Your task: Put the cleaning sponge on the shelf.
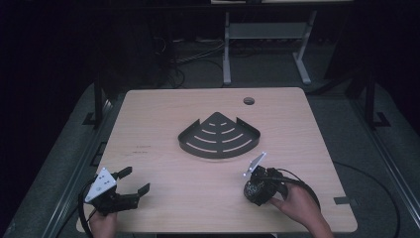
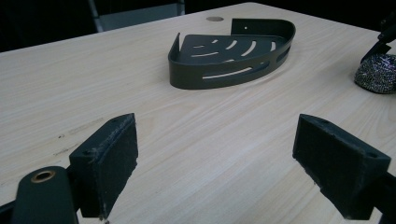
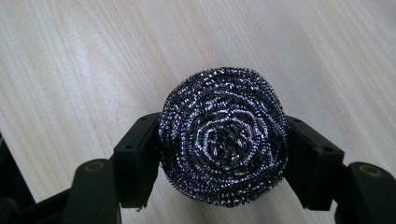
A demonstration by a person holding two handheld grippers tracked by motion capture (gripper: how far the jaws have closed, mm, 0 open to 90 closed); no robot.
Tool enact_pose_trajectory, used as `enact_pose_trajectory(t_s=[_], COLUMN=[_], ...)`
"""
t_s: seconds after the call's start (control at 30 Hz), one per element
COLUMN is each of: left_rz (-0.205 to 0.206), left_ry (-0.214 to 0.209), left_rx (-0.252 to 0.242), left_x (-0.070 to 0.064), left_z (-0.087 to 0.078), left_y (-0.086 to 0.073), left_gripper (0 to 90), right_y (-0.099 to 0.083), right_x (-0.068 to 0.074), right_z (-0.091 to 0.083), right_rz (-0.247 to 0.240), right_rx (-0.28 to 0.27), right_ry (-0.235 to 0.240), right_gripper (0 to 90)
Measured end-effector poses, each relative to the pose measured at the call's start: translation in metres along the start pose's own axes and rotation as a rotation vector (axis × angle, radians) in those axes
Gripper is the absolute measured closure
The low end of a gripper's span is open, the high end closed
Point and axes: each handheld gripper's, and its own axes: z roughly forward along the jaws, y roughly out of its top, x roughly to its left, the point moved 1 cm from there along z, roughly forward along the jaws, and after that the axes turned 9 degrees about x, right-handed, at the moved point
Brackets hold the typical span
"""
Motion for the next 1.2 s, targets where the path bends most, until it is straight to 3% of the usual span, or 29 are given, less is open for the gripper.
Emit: enact_pose_trajectory(t_s=[0.37, 1.2], left_rz=[-0.005, -0.017], left_ry=[-0.001, 0.005], left_rx=[-0.005, -0.007], left_x=[0.000, 0.002], left_z=[-0.001, -0.002], left_y=[0.000, 0.000], left_gripper=[13.5, 13.5], right_y=[0.010, 0.040], right_x=[-0.005, -0.035], right_z=[-0.021, -0.033], right_rz=[-0.007, -0.017], right_rx=[-0.037, -0.046], right_ry=[0.001, 0.056], right_gripper=[33.4, 33.5])
